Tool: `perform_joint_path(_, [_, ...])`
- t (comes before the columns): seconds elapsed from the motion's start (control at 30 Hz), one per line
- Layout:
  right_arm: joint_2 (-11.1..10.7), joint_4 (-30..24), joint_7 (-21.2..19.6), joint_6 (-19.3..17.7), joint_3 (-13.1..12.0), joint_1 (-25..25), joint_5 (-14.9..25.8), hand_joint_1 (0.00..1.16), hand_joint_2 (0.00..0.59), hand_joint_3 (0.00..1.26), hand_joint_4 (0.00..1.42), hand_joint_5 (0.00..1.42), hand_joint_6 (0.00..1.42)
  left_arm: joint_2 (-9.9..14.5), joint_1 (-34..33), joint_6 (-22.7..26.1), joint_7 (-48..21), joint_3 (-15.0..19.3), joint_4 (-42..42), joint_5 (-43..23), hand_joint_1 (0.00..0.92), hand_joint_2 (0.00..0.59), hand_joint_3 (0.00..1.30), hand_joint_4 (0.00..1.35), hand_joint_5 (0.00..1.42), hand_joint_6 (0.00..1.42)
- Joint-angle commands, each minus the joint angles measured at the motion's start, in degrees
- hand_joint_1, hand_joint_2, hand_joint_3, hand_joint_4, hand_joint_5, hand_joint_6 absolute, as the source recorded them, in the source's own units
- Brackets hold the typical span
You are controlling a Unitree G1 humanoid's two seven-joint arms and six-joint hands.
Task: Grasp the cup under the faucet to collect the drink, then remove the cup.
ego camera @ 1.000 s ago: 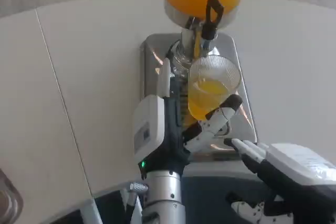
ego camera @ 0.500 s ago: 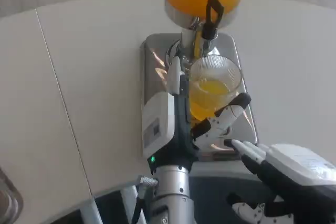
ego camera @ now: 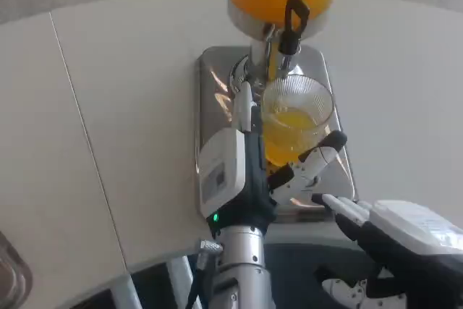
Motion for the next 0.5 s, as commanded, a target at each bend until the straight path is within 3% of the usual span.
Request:
perform_joint_path(0.03, [-0.79, 0.33, 0.83, 0.61, -0.4, 0.05, 1.12, 0.48, 0.51, 0.0, 0.0, 0.0, 0.0, -1.42, -3.39, 0.18, 0.79, 0.63, 2.42, -0.67, 0.192, 0.04, 0.0, 0.0, 0.29, 0.31])
perform_joint_path(0.5, [-1.77, 1.63, 0.96, 2.01, -0.39, -0.48, 3.01, 0.53, 0.524, 0.0, 0.0, 0.0, 0.0, -2.56, -7.94, 2.4, 4.03, 0.43, 6.02, -0.38, 0.246, 0.043, 0.0, 0.0, 0.32, 0.4])
